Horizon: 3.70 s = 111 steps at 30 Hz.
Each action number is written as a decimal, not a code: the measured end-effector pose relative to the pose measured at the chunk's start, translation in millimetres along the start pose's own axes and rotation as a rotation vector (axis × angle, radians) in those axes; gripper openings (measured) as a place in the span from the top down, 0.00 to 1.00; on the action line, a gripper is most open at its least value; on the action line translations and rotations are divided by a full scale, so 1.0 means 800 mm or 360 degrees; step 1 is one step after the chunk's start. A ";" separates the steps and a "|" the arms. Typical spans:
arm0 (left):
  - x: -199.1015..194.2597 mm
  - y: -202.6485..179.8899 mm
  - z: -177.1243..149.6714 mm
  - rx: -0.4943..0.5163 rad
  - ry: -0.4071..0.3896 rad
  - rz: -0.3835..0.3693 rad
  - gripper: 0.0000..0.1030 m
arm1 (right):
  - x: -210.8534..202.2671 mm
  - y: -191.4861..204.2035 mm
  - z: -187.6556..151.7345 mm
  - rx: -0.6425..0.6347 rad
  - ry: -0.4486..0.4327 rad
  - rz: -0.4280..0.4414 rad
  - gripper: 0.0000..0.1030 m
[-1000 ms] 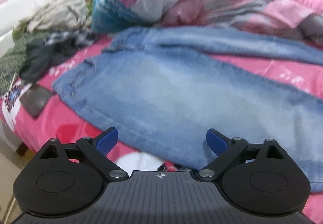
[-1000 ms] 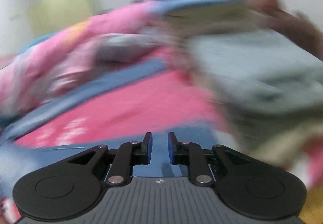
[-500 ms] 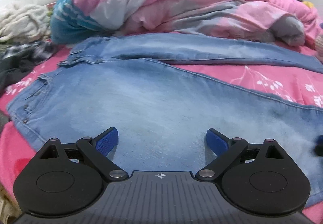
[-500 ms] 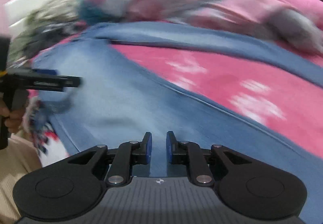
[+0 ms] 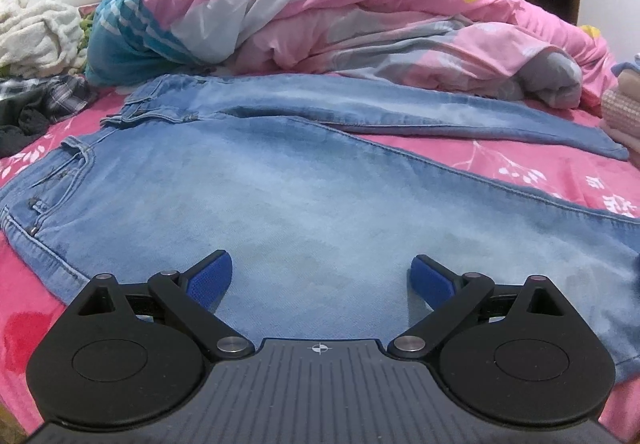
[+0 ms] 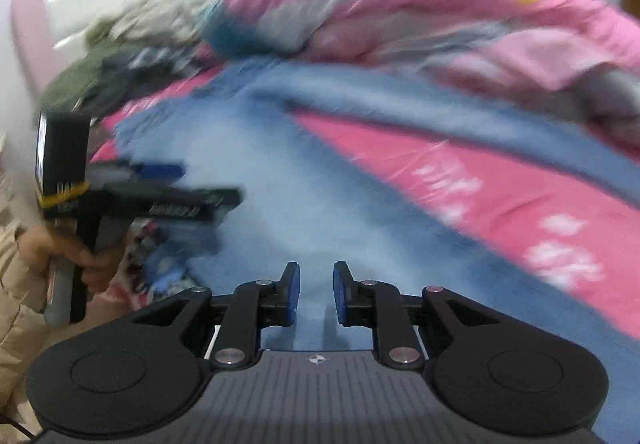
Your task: Fold clothes
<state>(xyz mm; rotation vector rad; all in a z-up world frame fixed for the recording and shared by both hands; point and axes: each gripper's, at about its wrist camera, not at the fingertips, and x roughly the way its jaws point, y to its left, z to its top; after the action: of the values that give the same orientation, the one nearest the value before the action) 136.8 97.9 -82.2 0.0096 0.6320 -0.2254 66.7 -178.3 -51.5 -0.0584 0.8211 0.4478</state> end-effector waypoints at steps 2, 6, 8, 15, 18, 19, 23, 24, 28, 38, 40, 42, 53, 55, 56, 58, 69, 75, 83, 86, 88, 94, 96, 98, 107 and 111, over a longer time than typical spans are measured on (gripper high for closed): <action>-0.002 0.004 -0.001 -0.0004 -0.0005 -0.0008 0.06 | 0.019 0.003 -0.021 0.0035 0.0091 0.0033 0.82; -0.003 0.007 -0.001 -0.0013 -0.0005 -0.0016 0.06 | -0.020 0.009 -0.053 0.0098 0.0134 0.0011 0.82; -0.003 0.007 0.000 -0.0017 -0.0004 -0.0013 0.06 | -0.033 0.013 -0.044 0.0096 0.0110 -0.0006 0.81; -0.004 0.007 -0.003 -0.0012 -0.0012 0.0001 0.06 | 0.013 0.027 -0.012 0.0065 -0.0058 0.0028 0.81; -0.004 0.007 -0.001 -0.0015 -0.0009 0.0005 0.06 | 0.022 0.041 -0.042 0.0014 -0.0040 0.0014 0.77; -0.003 0.007 -0.001 -0.0016 -0.0009 0.0006 0.06 | 0.010 0.043 -0.045 -0.0034 -0.0025 0.0029 0.77; -0.003 0.007 0.001 -0.0020 -0.0005 0.0012 0.06 | -0.037 0.034 -0.046 -0.0150 -0.0041 -0.0043 0.77; -0.003 0.007 0.001 -0.0022 -0.0005 0.0015 0.06 | -0.045 0.013 -0.038 -0.0078 -0.0077 -0.0134 0.77; -0.003 0.007 0.000 -0.0021 -0.0007 0.0021 0.06 | -0.037 -0.081 -0.026 0.0375 -0.0082 -0.0388 0.76; -0.004 0.012 -0.001 -0.0038 -0.0013 0.0033 0.06 | -0.108 -0.065 -0.072 0.0351 0.0063 -0.0408 0.77; -0.004 0.011 -0.001 -0.0037 -0.0013 0.0037 0.06 | -0.109 -0.090 -0.059 0.0464 -0.0041 -0.0506 0.76; -0.005 0.012 -0.001 -0.0038 -0.0014 0.0042 0.06 | -0.092 -0.115 -0.056 0.0597 -0.0038 -0.0527 0.76; -0.001 0.009 0.005 -0.0059 -0.0001 0.0083 0.06 | -0.152 -0.154 -0.100 0.0806 0.0012 -0.0587 0.72; -0.002 0.008 0.006 -0.0055 -0.0003 0.0078 0.06 | -0.155 -0.193 -0.104 0.0935 -0.0048 -0.0744 0.71; -0.002 0.008 0.006 -0.0055 -0.0002 0.0080 0.06 | -0.152 -0.209 -0.111 0.0992 -0.0044 -0.0812 0.67; -0.003 0.010 0.005 -0.0064 -0.0003 0.0094 0.06 | -0.147 -0.226 -0.129 0.1081 -0.0029 -0.0851 0.66; -0.009 0.017 0.001 -0.0056 -0.0022 0.0142 0.06 | -0.171 -0.140 -0.076 0.0840 -0.0107 -0.0570 0.56; -0.017 0.032 -0.010 -0.0023 -0.0046 0.0207 0.06 | -0.067 -0.065 -0.009 0.0513 -0.0151 -0.0250 0.56; -0.034 0.077 -0.025 -0.0103 -0.0070 0.0259 0.05 | 0.051 0.067 -0.004 0.0133 -0.0025 -0.0057 0.55; -0.042 0.093 -0.028 -0.0166 -0.0079 0.0274 0.05 | 0.037 0.112 -0.014 -0.0060 -0.0008 0.0123 0.56; -0.050 0.106 -0.030 -0.0239 -0.0101 0.0268 0.06 | 0.022 0.124 -0.012 -0.0089 -0.0021 0.0311 0.58; -0.065 0.138 -0.004 -0.0368 -0.0180 0.0338 0.06 | 0.031 0.107 0.036 -0.0074 -0.0198 0.0151 0.58; -0.058 0.145 0.017 -0.0380 -0.0183 0.0392 0.07 | 0.059 0.102 0.055 -0.0018 -0.0209 0.0113 0.58; -0.041 0.152 0.034 -0.0385 -0.0172 0.0449 0.07 | 0.092 0.098 0.064 0.0025 -0.0183 0.0097 0.60; 0.019 0.149 0.037 -0.0379 -0.0093 0.0620 0.30 | 0.111 0.145 0.035 -0.0202 -0.0113 0.0452 0.60; 0.011 0.153 0.040 -0.0437 -0.0142 0.0634 0.44 | 0.102 0.117 0.061 -0.0108 -0.0225 0.0455 0.62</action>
<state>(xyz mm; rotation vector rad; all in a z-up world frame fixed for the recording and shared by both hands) 188.4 213.2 -69.3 -0.1369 0.5555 0.2457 111.2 -52.7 -65.4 0.0286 0.6767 0.7414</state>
